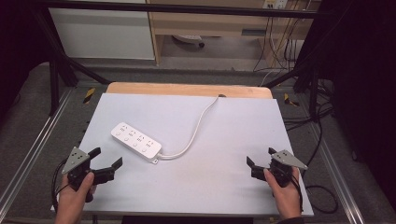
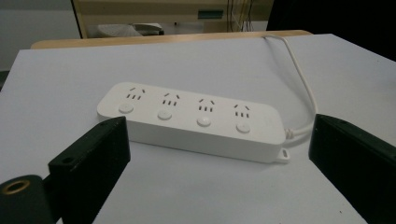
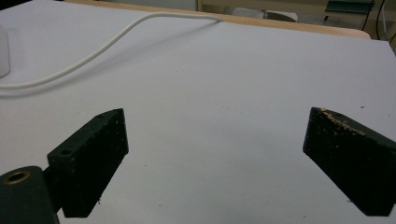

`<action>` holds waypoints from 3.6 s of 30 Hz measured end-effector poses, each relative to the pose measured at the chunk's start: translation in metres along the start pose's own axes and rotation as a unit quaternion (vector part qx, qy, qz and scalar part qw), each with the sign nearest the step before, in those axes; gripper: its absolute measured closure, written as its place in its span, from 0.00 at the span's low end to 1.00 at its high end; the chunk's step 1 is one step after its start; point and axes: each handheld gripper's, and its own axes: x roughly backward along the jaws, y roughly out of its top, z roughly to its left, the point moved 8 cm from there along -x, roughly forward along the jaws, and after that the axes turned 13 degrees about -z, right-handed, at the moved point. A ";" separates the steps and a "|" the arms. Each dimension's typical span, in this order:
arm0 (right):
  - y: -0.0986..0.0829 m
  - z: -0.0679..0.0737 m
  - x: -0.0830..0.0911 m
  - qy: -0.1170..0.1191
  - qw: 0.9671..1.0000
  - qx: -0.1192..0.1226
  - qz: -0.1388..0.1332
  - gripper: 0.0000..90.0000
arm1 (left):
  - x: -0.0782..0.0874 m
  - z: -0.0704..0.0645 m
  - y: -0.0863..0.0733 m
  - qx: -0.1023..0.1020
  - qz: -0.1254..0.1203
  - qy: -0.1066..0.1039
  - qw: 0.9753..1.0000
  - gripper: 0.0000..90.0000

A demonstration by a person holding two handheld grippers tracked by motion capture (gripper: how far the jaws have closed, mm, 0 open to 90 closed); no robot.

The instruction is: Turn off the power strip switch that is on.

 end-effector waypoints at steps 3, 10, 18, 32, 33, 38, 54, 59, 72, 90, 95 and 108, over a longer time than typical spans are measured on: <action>0.001 0.001 0.000 0.001 1.000 -0.004 0.001 0.07 | 0.000 0.001 0.001 0.000 0.000 0.001 1.000 0.06; 0.001 0.005 0.001 0.019 1.000 0.000 0.001 0.06 | 0.001 -0.003 0.003 -0.003 -0.004 -0.004 1.000 0.06; 0.000 0.009 0.001 0.025 1.000 0.004 0.007 0.06 | 0.001 -0.006 0.005 -0.004 -0.011 -0.006 1.000 0.06; -0.002 0.017 -0.002 0.043 0.999 0.018 0.018 0.05 | 0.001 -0.015 0.014 0.004 -0.020 -0.013 1.000 0.06; -0.002 0.017 -0.002 0.043 0.999 0.018 0.018 0.05 | 0.001 -0.015 0.014 0.004 -0.020 -0.013 1.000 0.06; -0.002 0.020 -0.001 0.049 0.999 0.016 0.017 0.05 | 0.000 -0.013 0.024 0.007 -0.028 -0.005 1.000 0.06; -0.004 0.023 -0.003 0.060 0.998 0.022 0.026 0.05 | -0.032 -0.014 0.054 0.000 -0.011 -0.011 1.000 0.06; -0.006 0.024 -0.003 0.058 0.998 0.024 0.029 0.05 | -0.049 -0.019 0.070 -0.003 -0.015 -0.016 1.000 0.07; -0.008 0.028 -0.004 0.058 0.997 0.025 0.036 0.05 | -0.071 -0.002 0.086 0.011 -0.028 0.009 1.000 0.08; -0.009 0.027 -0.003 0.050 0.998 0.016 0.041 0.04 | -0.089 0.016 0.085 0.010 -0.012 0.009 1.000 0.11; -0.010 0.027 -0.004 0.049 0.998 0.016 0.043 0.04 | -0.098 0.021 0.079 0.006 -0.008 0.010 1.000 0.21; -0.010 0.027 -0.005 0.046 0.998 0.012 0.042 0.04 | -0.093 0.014 0.047 0.005 0.012 0.002 1.000 0.41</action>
